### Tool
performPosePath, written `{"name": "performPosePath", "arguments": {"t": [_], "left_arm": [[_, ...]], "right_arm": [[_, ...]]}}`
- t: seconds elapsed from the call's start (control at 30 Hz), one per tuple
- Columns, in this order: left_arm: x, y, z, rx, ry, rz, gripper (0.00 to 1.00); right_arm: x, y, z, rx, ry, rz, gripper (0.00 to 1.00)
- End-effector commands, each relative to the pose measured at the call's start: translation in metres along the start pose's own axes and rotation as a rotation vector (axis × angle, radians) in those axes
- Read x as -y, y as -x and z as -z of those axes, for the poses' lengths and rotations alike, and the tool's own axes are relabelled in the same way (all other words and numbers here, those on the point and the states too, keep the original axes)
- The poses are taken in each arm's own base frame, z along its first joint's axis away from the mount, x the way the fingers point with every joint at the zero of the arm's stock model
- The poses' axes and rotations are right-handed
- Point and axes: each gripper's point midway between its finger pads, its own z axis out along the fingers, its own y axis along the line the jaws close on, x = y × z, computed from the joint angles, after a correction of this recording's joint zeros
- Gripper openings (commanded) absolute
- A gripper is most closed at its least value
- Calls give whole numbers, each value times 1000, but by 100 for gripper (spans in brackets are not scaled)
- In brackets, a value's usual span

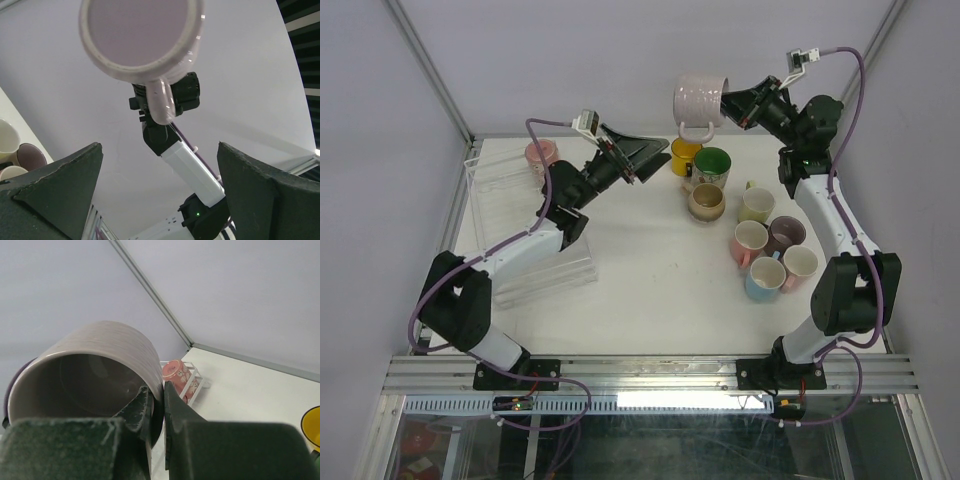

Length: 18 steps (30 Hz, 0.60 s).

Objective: Load the cups into the dish rack
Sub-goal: Place the cup on the dish rack.

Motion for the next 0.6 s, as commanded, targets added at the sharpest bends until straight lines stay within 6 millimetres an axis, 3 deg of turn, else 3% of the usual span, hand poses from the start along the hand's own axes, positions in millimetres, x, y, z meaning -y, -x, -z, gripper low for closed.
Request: {"name": "performPosePath", "arguments": {"t": [0.0,0.27,0.57], "left_arm": [[34,3,-19,8,-133,3,95],[38,-9,-38,-52,-166,11,94],[39,-18,-50,-74,-178,30,81]], "right_arm": [[-63,41,5,115,161,98,0],[-68,31,4,99,180,112,0],[-80,17,-2,72,221,162,0]]}}
